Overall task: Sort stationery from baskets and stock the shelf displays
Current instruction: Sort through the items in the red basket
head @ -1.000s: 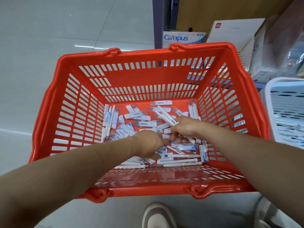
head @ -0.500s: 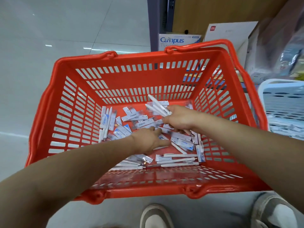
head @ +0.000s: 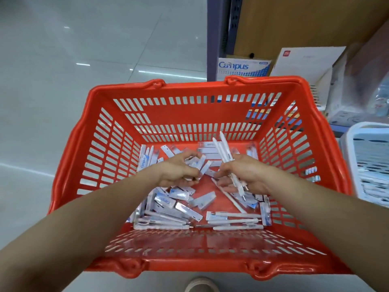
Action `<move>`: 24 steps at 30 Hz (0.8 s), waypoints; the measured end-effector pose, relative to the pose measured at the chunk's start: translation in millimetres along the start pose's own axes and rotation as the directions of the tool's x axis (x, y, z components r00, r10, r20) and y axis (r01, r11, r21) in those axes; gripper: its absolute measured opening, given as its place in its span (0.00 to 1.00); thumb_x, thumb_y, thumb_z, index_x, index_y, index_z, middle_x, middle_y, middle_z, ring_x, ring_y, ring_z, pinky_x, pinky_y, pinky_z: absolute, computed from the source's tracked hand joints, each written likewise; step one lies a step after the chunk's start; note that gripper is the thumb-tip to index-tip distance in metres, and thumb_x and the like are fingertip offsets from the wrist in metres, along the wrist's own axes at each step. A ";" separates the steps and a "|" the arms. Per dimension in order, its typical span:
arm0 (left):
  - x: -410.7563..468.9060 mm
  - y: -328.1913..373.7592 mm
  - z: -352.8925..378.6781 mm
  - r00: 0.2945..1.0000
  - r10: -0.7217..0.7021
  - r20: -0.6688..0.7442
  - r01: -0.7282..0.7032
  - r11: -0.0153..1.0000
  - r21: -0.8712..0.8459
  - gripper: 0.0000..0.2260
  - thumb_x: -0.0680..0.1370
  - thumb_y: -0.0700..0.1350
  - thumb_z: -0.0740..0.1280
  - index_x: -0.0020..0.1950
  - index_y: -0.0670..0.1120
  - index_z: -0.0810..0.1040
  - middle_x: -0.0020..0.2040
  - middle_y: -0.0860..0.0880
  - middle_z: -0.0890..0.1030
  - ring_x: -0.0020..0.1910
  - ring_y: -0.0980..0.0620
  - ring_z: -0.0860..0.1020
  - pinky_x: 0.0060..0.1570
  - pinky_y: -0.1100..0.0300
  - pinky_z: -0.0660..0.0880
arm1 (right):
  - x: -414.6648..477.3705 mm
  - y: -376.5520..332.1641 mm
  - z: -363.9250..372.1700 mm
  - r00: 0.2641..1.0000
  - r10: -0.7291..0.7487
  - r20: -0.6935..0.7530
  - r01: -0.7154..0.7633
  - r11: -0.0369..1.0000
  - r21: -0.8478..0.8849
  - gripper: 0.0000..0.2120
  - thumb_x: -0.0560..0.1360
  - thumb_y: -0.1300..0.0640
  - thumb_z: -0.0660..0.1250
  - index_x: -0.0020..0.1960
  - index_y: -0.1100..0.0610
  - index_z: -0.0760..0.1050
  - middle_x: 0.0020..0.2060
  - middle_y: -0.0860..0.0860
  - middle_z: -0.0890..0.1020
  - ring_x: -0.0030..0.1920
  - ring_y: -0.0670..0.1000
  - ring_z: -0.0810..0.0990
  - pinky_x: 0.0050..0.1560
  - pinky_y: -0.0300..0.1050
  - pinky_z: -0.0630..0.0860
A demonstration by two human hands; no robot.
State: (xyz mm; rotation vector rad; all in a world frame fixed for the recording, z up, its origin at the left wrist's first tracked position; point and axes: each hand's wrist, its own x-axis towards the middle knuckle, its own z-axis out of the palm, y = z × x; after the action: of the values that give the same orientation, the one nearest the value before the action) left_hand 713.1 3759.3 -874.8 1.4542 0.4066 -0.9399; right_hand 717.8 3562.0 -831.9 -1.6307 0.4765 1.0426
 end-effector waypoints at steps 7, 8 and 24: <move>-17.8 27.5 20.0 0.989 0.116 0.093 -0.086 0.956 -0.279 0.24 0.73 0.24 0.58 0.60 0.49 0.72 0.43 0.40 0.81 0.42 0.45 0.83 0.44 0.53 0.82 | -12.9 -11.0 11.8 0.988 -0.122 0.090 0.108 0.984 0.145 0.06 0.81 0.62 0.62 0.53 0.54 0.75 0.47 0.60 0.84 0.49 0.62 0.84 0.51 0.57 0.81; -22.2 32.1 24.2 0.983 0.141 0.115 -0.103 0.952 -0.287 0.24 0.72 0.24 0.60 0.60 0.48 0.73 0.44 0.41 0.82 0.42 0.46 0.83 0.48 0.52 0.81 | -16.7 -14.0 10.5 0.984 -0.158 0.086 0.151 0.985 0.085 0.06 0.80 0.62 0.63 0.54 0.52 0.74 0.46 0.58 0.84 0.48 0.60 0.85 0.50 0.55 0.82; -70.6 99.7 94.8 0.943 0.295 0.155 -0.307 0.950 0.060 0.12 0.69 0.40 0.74 0.51 0.48 0.81 0.38 0.44 0.82 0.32 0.51 0.81 0.33 0.63 0.78 | -99.5 -64.2 -90.6 0.909 -0.155 0.388 0.301 0.887 -0.350 0.08 0.78 0.66 0.64 0.55 0.58 0.75 0.49 0.58 0.85 0.36 0.51 0.83 0.29 0.37 0.75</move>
State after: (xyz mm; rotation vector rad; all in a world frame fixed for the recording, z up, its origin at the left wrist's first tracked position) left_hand 716.6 3676.0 -744.6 1.4632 0.0343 -0.8146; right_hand 748.0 3479.5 -711.4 -1.7524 -0.1887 1.2713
